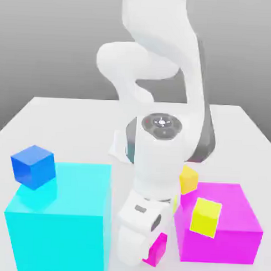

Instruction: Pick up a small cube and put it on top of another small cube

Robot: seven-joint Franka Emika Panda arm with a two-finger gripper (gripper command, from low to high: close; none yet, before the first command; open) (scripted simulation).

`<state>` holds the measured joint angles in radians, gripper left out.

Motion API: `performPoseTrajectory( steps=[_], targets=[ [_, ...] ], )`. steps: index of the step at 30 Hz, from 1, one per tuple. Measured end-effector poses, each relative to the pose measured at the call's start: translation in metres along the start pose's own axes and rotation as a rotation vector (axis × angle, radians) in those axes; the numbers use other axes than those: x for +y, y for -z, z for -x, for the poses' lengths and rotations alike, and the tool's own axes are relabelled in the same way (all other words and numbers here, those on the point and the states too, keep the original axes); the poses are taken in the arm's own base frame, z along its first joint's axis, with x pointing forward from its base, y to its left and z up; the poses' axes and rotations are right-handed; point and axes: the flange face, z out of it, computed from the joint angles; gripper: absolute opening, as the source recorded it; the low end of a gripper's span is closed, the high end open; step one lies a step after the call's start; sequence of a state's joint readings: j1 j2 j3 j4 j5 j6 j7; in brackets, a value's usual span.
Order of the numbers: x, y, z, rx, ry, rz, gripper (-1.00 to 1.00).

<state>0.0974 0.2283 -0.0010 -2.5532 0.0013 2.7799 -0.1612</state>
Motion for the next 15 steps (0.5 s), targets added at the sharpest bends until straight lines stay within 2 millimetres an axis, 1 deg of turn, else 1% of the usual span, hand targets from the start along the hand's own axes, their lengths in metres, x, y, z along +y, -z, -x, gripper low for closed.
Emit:
performPoseTrajectory(
  steps=[3, 7, 11, 15],
  targets=[
    [-0.013, 0.031, 0.007, -0.002, 0.002, 0.013, -1.0],
    [-0.042, 0.067, 0.022, -0.003, 0.015, 0.029, -1.0],
    [-0.061, 0.099, 0.042, -0.001, 0.005, 0.034, -1.0],
    [-0.083, 0.127, 0.067, 0.001, 0.005, 0.028, -1.0]
  ],
)
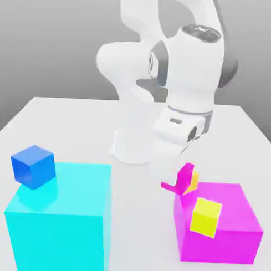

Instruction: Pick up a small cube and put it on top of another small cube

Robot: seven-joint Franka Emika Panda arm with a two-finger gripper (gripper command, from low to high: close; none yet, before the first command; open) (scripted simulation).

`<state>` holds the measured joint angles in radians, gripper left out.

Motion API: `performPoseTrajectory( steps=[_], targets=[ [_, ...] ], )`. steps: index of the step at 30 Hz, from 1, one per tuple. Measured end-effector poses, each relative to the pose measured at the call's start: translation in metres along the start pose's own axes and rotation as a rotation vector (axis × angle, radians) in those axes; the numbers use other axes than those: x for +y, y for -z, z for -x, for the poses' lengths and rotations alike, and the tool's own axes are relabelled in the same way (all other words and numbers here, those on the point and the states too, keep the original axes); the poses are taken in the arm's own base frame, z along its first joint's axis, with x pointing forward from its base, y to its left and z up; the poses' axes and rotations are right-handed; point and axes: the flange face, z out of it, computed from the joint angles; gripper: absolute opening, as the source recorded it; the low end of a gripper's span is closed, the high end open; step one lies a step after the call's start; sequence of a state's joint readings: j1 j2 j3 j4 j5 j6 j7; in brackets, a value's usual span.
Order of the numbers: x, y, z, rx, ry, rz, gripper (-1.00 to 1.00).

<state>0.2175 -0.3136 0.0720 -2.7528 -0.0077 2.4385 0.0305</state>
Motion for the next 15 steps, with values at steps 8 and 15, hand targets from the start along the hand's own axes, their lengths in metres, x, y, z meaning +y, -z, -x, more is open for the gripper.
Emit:
performPoseTrajectory(
  steps=[8, 15],
  targets=[
    [-0.03, 0.012, 0.042, -0.001, 0.01, -0.03, -1.0],
    [-0.031, -0.028, 0.044, -0.001, 0.01, -0.029, 1.0]
  ],
)
